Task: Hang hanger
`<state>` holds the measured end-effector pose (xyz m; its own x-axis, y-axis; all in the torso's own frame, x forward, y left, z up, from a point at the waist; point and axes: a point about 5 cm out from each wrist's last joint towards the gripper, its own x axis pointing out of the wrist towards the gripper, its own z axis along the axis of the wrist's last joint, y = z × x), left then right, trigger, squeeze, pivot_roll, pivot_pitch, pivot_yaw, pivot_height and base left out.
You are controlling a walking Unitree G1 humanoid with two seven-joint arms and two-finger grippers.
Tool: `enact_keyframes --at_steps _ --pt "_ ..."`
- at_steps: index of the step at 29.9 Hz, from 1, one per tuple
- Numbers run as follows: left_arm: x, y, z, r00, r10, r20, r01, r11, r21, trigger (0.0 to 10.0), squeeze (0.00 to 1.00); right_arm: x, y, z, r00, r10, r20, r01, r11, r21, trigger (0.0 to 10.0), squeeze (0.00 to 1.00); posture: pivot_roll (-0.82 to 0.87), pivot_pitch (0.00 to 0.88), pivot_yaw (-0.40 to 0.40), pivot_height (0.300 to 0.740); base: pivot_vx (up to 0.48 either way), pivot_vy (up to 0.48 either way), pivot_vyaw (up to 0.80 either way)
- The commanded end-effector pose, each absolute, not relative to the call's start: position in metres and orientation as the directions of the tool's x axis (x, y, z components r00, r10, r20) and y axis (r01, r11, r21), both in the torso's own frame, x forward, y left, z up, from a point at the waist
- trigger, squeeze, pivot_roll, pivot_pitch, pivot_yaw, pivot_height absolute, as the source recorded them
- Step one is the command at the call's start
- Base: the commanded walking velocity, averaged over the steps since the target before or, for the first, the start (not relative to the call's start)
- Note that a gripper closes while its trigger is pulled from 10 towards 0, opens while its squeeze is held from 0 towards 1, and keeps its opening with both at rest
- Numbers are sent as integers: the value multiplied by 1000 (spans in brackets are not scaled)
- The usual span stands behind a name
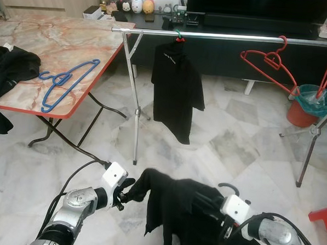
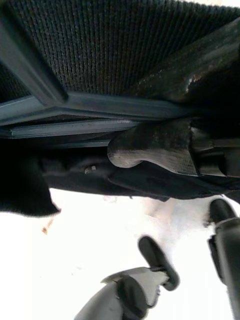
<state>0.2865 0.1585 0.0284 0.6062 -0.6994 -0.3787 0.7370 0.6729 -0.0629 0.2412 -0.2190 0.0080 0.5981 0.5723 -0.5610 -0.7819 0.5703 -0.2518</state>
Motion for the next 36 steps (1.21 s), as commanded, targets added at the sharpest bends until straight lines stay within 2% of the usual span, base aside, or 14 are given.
enact_keyframes --at_steps 1,7,13,18,19,24,29,30,31,32,34,35,36 --pt "286 160 27 601 -705 -376 734 673 -88 10000 0 242 -218 11 618 584 -527 -767 596 -238 0 0 -36 47 22 740 0 0 0" --pt "280 159 22 552 -727 -408 762 639 -107 10000 0 236 -212 9 569 638 -519 -802 570 -179 0 0 -35 43 22 740 0 0 0" --pt "279 160 20 535 -724 -434 778 623 -81 10000 0 226 -218 7 458 672 -581 -866 484 -124 0 0 -38 36 23 740 0 0 0" --pt "280 162 21 535 -712 -454 792 610 -23 10000 0 228 -228 12 450 662 -599 -872 471 -134 0 0 -41 31 23 740 0 0 0" --pt "279 161 20 521 -717 -464 807 591 -7 10000 0 227 -230 13 422 666 -616 -886 447 -124 0 0 -42 24 23 740 0 0 0" --pt "277 157 21 511 -724 -463 834 549 62 10000 0 228 -231 17 381 679 -627 -907 406 -111 0 0 -45 16 21 740 0 0 0" --pt "274 156 17 478 -736 -480 855 515 62 10000 0 231 -231 20 365 689 -626 -915 389 -106 0 0 -43 10 21 740 0 0 0" --pt "274 156 17 475 -737 -481 856 513 60 10000 682 232 -230 21 365 690 -625 -916 388 -105 0 0 -43 8 20 740 0 0 0" --pt "274 156 17 475 -737 -481 856 513 59 10000 682 232 -229 21 362 694 -623 -917 385 -104 0 0 -43 7 20 740 0 0 0" --pt "274 154 17 472 -743 -475 858 511 54 10000 1000 233 -228 23 355 700 -620 -921 377 -102 0 0 -43 5 20 740 0 0 0" --pt "275 153 17 475 -742 -474 858 509 62 10000 1000 234 -227 24 350 704 -617 -923 370 -101 0 0 -43 4 19 740 0 0 0" --pt "275 152 17 473 -743 -474 859 507 63 10000 525 234 -227 24 347 707 -617 -925 366 -101 0 0 -43 4 19 740 0 0 0" --pt "274 150 16 470 -744 -475 861 504 63 10000 0 234 -226 25 343 709 -616 -927 361 -100 0 0 -45 3 19 740 0 0 0"
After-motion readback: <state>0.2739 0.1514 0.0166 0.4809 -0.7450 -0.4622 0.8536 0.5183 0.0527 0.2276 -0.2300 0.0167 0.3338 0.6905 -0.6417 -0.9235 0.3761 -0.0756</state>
